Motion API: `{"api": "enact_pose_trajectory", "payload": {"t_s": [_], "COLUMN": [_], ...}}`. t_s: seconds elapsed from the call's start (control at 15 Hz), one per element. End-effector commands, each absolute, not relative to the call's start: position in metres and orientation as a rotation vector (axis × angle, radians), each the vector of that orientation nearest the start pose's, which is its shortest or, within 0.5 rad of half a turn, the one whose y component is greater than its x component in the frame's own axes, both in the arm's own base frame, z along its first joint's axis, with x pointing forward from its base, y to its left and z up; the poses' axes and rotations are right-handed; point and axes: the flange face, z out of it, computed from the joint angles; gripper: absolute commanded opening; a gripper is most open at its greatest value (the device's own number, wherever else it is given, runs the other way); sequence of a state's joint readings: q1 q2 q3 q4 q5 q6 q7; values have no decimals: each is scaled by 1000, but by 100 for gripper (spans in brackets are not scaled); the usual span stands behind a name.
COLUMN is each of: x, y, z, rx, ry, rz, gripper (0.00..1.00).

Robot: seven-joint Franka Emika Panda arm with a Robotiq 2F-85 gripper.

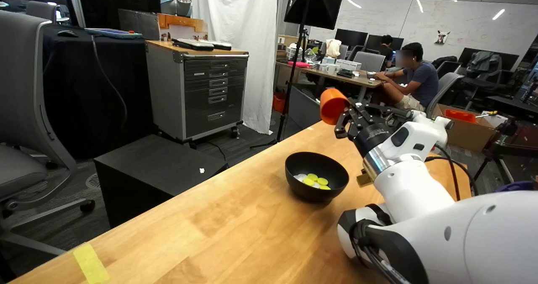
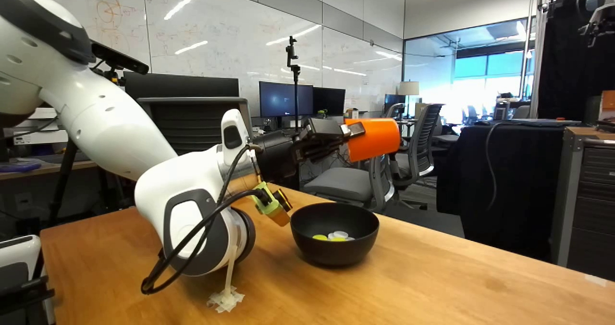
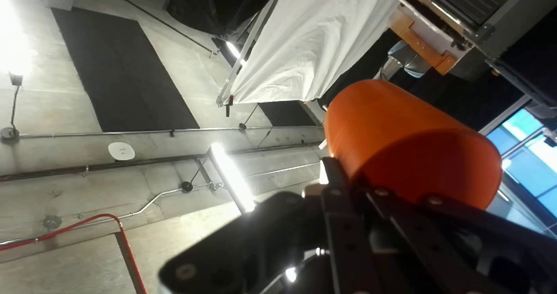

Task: Pour the things in the orange cup into the bowl

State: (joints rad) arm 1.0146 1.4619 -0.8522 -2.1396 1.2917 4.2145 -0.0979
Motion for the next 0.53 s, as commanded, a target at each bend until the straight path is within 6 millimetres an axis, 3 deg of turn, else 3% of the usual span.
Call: {"api": "enact_pose_trajectory", "payload": {"t_s": [0.0, 0.47], "x": [485, 483], "y": [-11, -5], "z": [175, 191], "rx": [1469, 1505], "ry": [-78, -136], "rz": [1638, 1665], "gripper": [4, 4]}}
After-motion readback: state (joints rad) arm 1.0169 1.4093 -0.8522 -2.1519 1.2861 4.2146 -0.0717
